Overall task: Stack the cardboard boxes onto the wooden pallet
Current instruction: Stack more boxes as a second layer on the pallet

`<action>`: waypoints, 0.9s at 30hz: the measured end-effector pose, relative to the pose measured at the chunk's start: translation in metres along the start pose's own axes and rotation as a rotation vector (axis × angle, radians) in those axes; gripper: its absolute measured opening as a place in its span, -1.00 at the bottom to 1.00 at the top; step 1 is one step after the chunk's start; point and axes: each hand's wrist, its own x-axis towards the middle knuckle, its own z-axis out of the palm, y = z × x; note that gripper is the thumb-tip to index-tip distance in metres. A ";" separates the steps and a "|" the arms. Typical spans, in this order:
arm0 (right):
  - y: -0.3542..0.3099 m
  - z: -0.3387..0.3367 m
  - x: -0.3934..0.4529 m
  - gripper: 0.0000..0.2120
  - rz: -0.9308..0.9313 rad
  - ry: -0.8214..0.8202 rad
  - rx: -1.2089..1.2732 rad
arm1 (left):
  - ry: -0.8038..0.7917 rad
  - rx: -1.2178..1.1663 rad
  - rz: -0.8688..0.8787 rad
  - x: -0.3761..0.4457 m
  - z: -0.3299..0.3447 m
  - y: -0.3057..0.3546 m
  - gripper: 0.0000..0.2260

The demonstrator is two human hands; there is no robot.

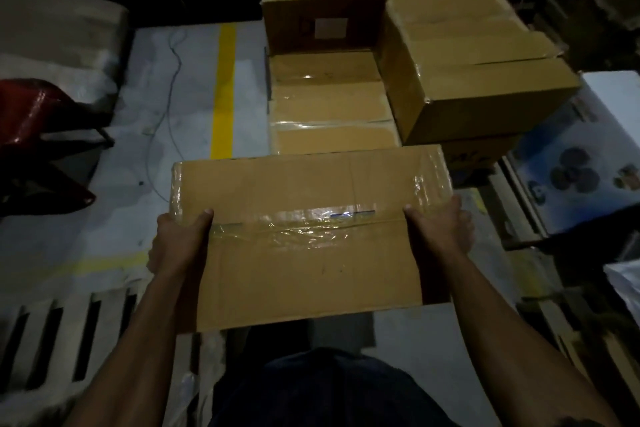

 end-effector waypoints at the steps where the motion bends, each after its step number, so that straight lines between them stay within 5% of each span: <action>1: -0.019 0.008 0.008 0.03 -0.003 -0.006 0.003 | 0.003 0.007 0.002 0.019 -0.003 0.010 -0.25; 12: -0.157 0.056 0.097 0.03 -0.025 -0.019 -0.039 | 0.015 0.051 -0.016 0.162 0.006 0.098 -0.25; 27: -0.298 0.153 0.322 0.05 0.038 -0.104 -0.118 | -0.101 0.030 -0.093 0.355 0.116 0.234 -0.20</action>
